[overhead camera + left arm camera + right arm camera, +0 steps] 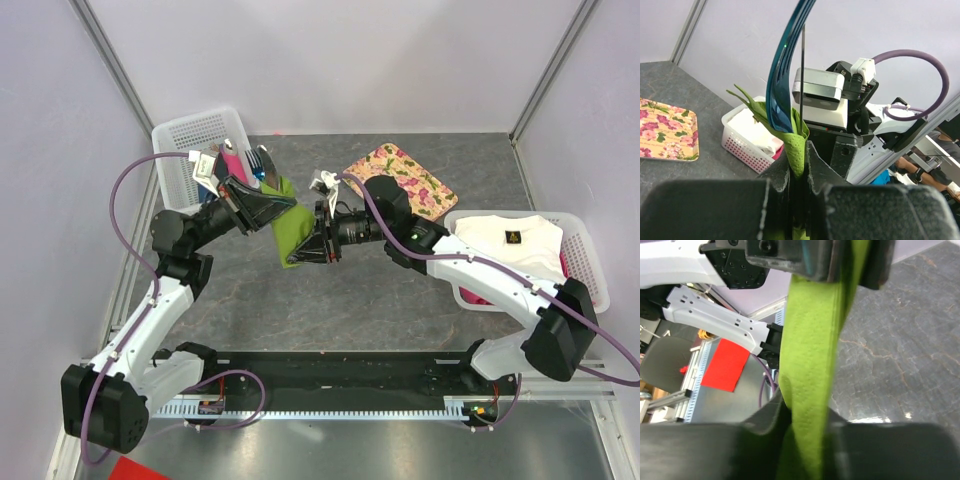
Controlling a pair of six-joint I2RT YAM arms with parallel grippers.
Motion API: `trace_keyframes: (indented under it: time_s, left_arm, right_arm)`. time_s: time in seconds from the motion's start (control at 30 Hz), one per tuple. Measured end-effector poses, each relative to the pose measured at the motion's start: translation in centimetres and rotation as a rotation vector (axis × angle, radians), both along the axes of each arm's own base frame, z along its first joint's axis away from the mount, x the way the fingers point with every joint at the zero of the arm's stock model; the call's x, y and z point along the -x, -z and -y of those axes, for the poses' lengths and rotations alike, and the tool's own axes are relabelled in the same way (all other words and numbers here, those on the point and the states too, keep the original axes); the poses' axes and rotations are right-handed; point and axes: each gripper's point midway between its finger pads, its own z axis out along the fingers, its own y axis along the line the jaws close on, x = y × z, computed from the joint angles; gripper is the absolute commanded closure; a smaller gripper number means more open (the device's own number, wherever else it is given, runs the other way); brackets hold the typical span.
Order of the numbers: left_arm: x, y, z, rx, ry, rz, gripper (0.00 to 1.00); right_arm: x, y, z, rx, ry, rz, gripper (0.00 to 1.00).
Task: Place the utensils on the paper napkin and roll it up
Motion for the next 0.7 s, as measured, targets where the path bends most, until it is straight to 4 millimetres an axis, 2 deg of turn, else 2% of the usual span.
trace_keyframes:
  time_s: [0.03, 0.23, 0.27, 0.33, 0.37, 0.4, 0.47, 0.5, 0.6, 0.7]
  left_arm:
    - [0.0, 0.0, 0.0, 0.0, -0.001, -0.001, 0.98]
    - [-0.1, 0.1, -0.1, -0.004, 0.006, -0.007, 0.98]
    - [0.0, 0.2, 0.0, -0.007, 0.011, -0.009, 0.98]
    - [-0.1, 0.4, 0.1, -0.013, 0.022, -0.014, 0.98]
    - [-0.1, 0.5, 0.1, -0.015, 0.024, -0.018, 0.98]
    - [-0.2, 0.6, 0.0, -0.014, 0.02, -0.021, 0.98]
    - [-0.7, 0.6, -0.2, -0.012, 0.003, -0.025, 0.98]
    - [-0.9, 0.6, -0.4, -0.011, -0.005, -0.027, 0.98]
    - [-1.3, 0.6, -0.6, -0.007, -0.021, -0.031, 0.98]
    - [-1.6, 0.7, -0.6, -0.005, -0.031, -0.037, 0.98]
  right_arm:
    - [0.1, -0.1, 0.0, -0.004, -0.007, 0.003, 1.0]
    - [0.3, 0.2, 0.0, -0.022, -0.014, -0.015, 1.0]
    - [0.4, 0.2, 0.0, -0.028, -0.014, -0.015, 0.92]
    - [0.4, 0.4, 0.1, -0.034, -0.007, -0.019, 0.6]
    - [0.4, 0.4, 0.1, -0.034, -0.006, -0.023, 0.32]
    - [0.4, 0.4, 0.1, -0.033, -0.004, -0.023, 0.24]
    - [0.3, 0.7, 0.4, -0.013, 0.005, -0.033, 0.14]
    - [0.2, 0.9, 0.6, 0.0, 0.012, -0.037, 0.12]
    - [-0.7, 1.6, 1.8, 0.053, 0.063, -0.052, 0.1]
    - [-2.6, 1.5, 4.2, 0.098, 0.161, -0.051, 0.1]
